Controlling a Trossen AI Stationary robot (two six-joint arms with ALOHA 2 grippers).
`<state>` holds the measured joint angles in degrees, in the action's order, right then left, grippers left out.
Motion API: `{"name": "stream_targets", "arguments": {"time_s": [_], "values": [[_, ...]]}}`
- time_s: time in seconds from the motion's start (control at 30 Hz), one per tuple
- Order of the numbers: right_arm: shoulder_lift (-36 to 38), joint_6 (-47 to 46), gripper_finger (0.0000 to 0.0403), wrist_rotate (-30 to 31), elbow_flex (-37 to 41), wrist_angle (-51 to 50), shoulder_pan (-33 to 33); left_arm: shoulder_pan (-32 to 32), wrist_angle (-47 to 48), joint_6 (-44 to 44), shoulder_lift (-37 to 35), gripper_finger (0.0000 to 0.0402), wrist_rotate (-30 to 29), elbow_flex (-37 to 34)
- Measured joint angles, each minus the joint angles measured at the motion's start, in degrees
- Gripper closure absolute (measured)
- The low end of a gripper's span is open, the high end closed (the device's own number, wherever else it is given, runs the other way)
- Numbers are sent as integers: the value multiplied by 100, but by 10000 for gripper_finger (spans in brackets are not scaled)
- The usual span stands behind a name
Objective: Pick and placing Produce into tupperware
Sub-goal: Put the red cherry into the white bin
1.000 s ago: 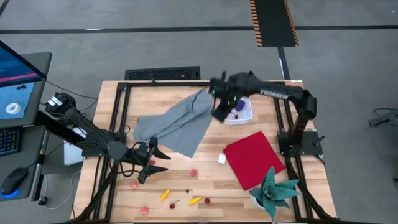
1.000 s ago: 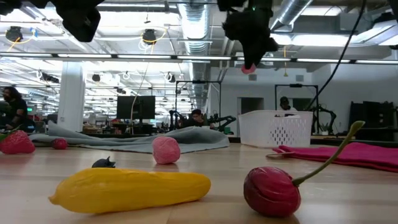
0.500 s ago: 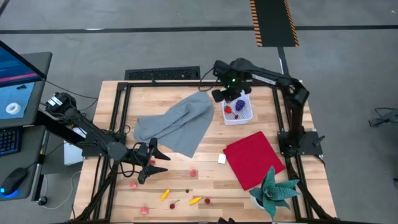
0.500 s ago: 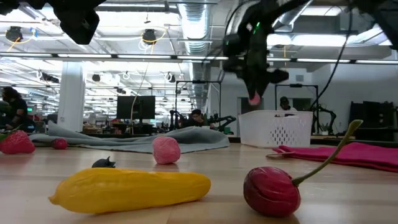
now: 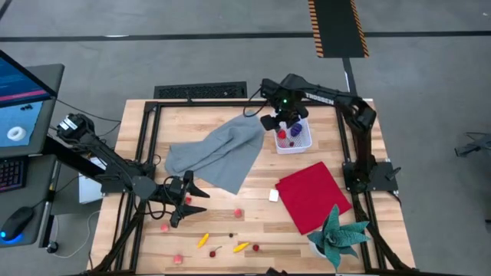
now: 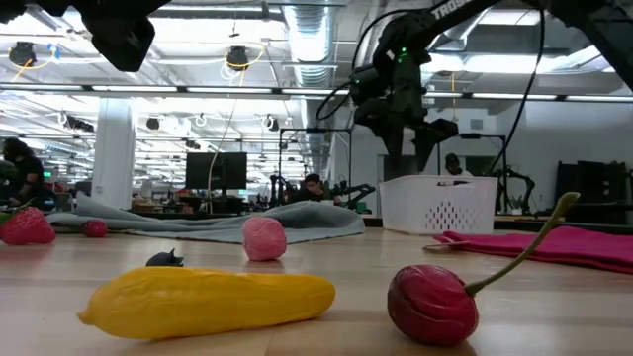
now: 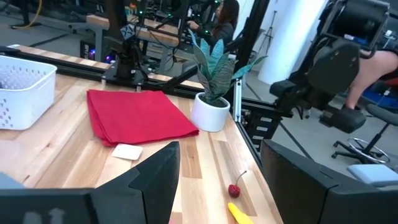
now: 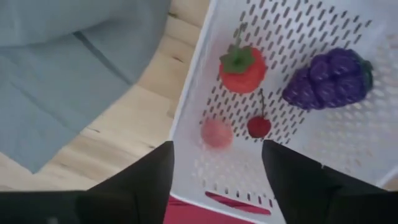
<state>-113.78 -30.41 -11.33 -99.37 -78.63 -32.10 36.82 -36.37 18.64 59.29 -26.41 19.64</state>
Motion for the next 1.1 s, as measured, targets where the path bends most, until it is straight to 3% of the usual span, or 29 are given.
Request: {"name": "stream_targets", "arguments": {"time_s": [0.27,0.57,0.83,1.1], "values": [[689,-7,122,-51,1,8,320,2,2,-18,0,187,-66,0],[1278,-332,122,-84,0,1705,1948,2,-2,-36,0,187,-132,0],[1034,12,122,112,-4,3220,3745,2,3,-40,0,187,-140,0],[350,113,122,1084,-4,3879,4966,2,37,13,0,187,-138,0]]}}
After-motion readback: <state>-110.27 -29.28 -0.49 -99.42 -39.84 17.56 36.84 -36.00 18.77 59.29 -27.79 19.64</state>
